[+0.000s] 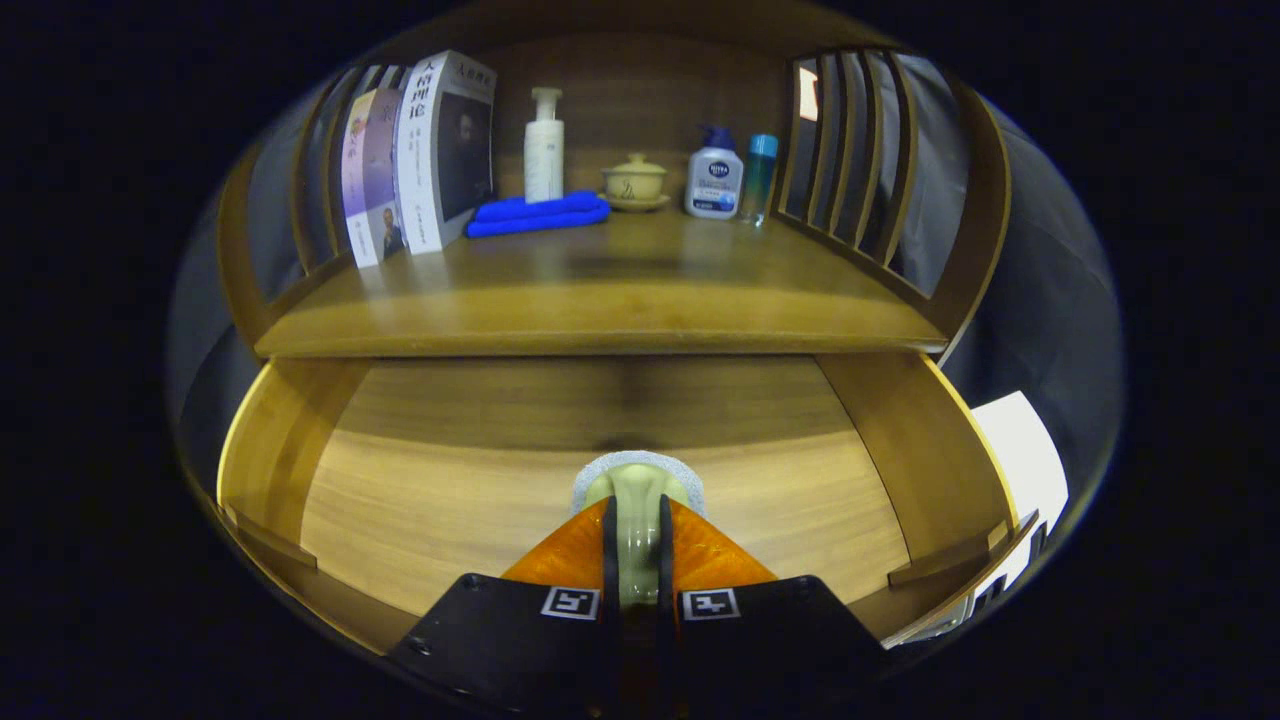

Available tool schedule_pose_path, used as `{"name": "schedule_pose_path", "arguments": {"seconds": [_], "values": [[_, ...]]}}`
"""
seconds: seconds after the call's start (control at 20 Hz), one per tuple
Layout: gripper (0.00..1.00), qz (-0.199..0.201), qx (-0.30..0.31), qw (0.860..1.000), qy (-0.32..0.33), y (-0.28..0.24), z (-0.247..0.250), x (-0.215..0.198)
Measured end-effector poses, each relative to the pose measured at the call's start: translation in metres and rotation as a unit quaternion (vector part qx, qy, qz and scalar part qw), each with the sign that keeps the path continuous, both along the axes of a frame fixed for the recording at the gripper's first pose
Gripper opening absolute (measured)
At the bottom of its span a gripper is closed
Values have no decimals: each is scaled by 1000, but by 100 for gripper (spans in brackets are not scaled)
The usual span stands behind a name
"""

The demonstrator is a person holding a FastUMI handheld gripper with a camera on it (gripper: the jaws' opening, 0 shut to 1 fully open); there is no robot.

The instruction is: Pull open the drawer, take out the items inside it, and place them on the countertop above the cabinet.

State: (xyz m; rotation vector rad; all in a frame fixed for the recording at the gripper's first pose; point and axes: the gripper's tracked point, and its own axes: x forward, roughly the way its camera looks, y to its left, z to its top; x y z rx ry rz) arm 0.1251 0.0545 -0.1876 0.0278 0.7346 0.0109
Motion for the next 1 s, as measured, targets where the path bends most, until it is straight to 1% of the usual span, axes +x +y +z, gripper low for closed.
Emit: {"name": "schedule_pose_path", "arguments": {"seconds": [0.25, 0.55, 0.7, 0.75, 1.0], "values": [[16, -12, 11, 998, -57, -8, 33, -3], [16, -27, 6, 992, -127, -18, 86, -10], [16, -28, 12, 990, -138, -18, 106, 2], [16, -24, 13, 990, -142, -18, 110, 2], [16, -8, 2, 988, -154, -14, 134, 33]]}}
